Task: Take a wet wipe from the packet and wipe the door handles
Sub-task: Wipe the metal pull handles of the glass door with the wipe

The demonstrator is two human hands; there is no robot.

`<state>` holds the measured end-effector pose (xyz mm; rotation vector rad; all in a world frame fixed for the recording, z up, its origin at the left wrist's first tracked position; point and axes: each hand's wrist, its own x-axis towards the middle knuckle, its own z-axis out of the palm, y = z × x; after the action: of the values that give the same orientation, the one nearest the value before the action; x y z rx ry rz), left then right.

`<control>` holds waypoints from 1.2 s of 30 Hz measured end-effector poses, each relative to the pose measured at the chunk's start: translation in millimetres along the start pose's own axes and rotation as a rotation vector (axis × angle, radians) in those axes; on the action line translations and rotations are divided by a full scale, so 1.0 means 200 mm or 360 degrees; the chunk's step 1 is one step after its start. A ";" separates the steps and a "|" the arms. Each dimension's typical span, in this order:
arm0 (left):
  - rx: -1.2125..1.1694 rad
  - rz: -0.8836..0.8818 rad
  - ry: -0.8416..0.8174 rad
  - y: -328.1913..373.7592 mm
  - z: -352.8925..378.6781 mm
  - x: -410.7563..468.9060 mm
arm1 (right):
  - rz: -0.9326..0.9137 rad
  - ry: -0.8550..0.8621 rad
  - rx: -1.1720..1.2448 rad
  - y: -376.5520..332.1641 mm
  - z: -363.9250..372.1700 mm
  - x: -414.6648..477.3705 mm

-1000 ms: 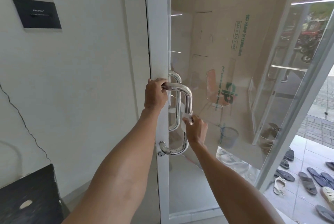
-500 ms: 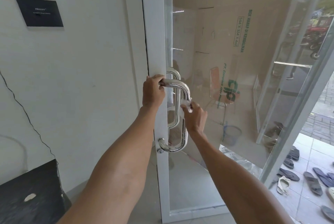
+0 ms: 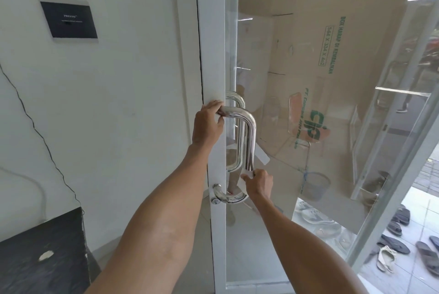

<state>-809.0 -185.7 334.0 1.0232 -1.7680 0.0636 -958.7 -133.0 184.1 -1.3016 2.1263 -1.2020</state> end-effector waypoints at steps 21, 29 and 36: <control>-0.0034 -0.0051 0.0104 0.00 0.04 0.02 | -0.0486 0.0368 0.0382 -0.33 -0.14 0.15; -0.0015 -0.0040 0.0087 0.00 0.04 0.02 | -0.0246 0.0056 0.0069 -0.08 -0.03 0.08; -0.0001 -0.0080 0.0112 0.00 0.06 0.02 | -0.0089 -0.0396 0.0649 -0.06 -0.12 0.10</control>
<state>-818.0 -193.2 332.0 1.0521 -1.6779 0.0671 -979.1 -141.8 211.2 -1.2528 1.5792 -1.3309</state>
